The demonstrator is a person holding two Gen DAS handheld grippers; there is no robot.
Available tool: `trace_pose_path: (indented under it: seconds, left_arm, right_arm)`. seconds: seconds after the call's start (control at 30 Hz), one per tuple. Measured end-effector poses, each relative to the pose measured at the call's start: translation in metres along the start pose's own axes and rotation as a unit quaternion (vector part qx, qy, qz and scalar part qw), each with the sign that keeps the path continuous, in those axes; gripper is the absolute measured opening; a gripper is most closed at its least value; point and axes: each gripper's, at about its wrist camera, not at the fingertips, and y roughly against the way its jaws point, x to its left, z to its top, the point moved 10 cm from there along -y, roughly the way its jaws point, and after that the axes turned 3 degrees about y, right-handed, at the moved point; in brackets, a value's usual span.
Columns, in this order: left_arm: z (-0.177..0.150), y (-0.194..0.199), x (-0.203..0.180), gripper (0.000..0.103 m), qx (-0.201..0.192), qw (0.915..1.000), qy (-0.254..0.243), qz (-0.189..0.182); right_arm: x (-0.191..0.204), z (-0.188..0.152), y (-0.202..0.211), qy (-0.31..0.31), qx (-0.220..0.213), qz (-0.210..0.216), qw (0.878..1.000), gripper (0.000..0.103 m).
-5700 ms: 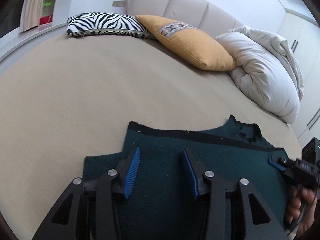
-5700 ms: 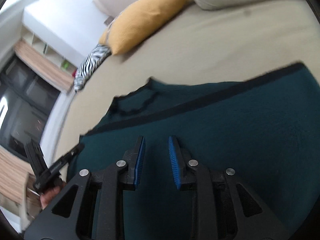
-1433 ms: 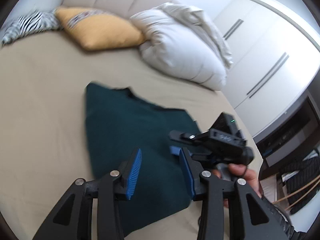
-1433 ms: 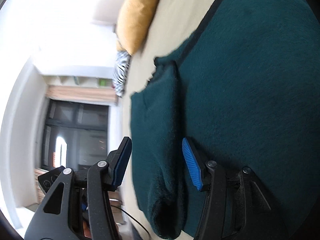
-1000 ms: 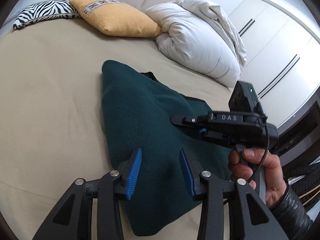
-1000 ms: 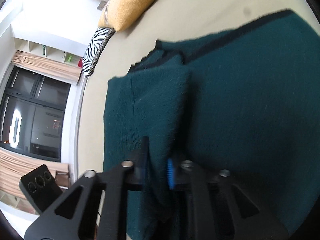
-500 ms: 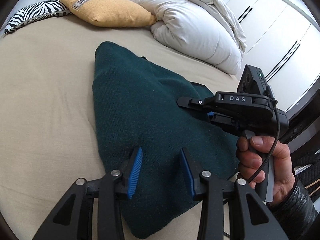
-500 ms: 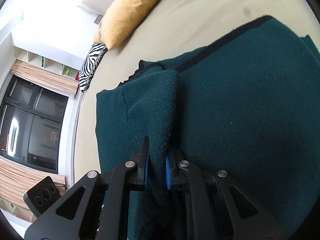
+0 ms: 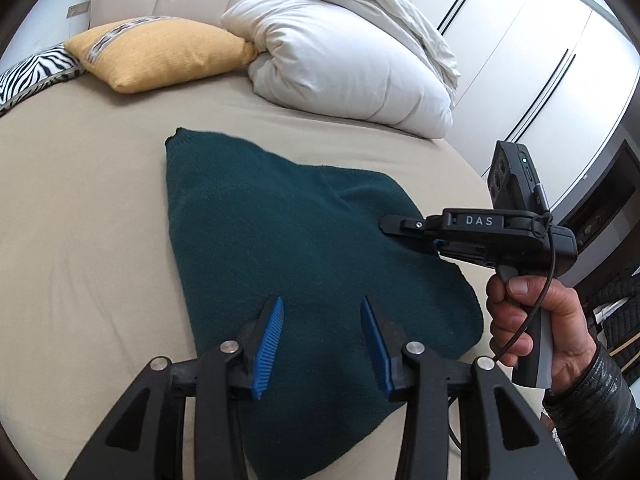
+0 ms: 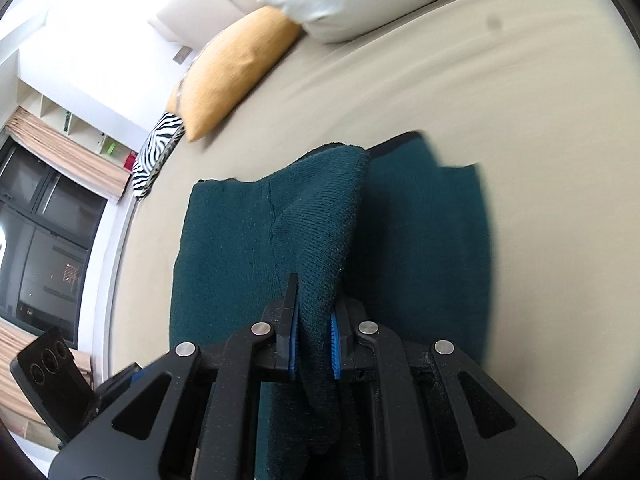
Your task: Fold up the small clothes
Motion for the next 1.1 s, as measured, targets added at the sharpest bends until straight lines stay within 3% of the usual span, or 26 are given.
trace_pose_path:
  seconds: [0.27,0.43,0.6,0.7,0.8,0.83,0.9,1.0,1.07,1.1]
  left_arm:
    - [0.015,-0.020,-0.012,0.045,-0.002,0.9996,-0.021,0.016]
    - [0.006,-0.049,0.002,0.045,0.025,0.9990,-0.023,0.028]
    - [0.004,-0.053,0.004,0.045,0.026,0.9991,-0.025,0.022]
    - [0.003,-0.053,0.007,0.045,0.030,0.9992,-0.020,0.015]
    - [0.001,-0.053,0.005,0.045,0.031,0.9988,-0.032,0.022]
    - [0.001,-0.054,0.004,0.045,0.030,0.9987,-0.035,0.024]
    - [0.001,-0.054,0.005,0.045,0.030,0.9988,-0.032,0.023]
    - [0.001,-0.054,0.005,0.045,0.031,0.9987,-0.033,0.024]
    - [0.000,-0.054,0.004,0.045,0.035,0.9984,-0.038,0.026]
    - [-0.002,-0.055,0.004,0.045,0.040,0.9980,-0.042,0.025]
  right_arm:
    - [-0.043,-0.006,0.033,-0.017,-0.005,-0.007,1.000,0.010]
    - [-0.069,-0.020,0.032,-0.041,-0.005,0.004,0.999,0.010]
    - [-0.092,-0.029,0.021,-0.096,-0.012,0.061,0.993,0.011]
    - [-0.091,-0.029,0.037,-0.089,-0.017,0.038,0.995,0.015]
    - [-0.095,-0.024,0.080,-0.067,-0.063,-0.054,0.994,0.019]
    - [-0.086,-0.023,0.097,-0.051,-0.086,-0.060,0.993,0.019]
    - [-0.053,-0.033,0.120,-0.019,-0.104,-0.017,0.994,0.019]
    - [-0.015,-0.062,0.125,0.047,-0.082,0.021,0.995,0.019]
    - [-0.025,-0.087,0.105,0.037,-0.035,0.014,0.999,0.017]
    - [-0.040,-0.099,0.092,0.024,-0.009,0.000,1.000,0.009]
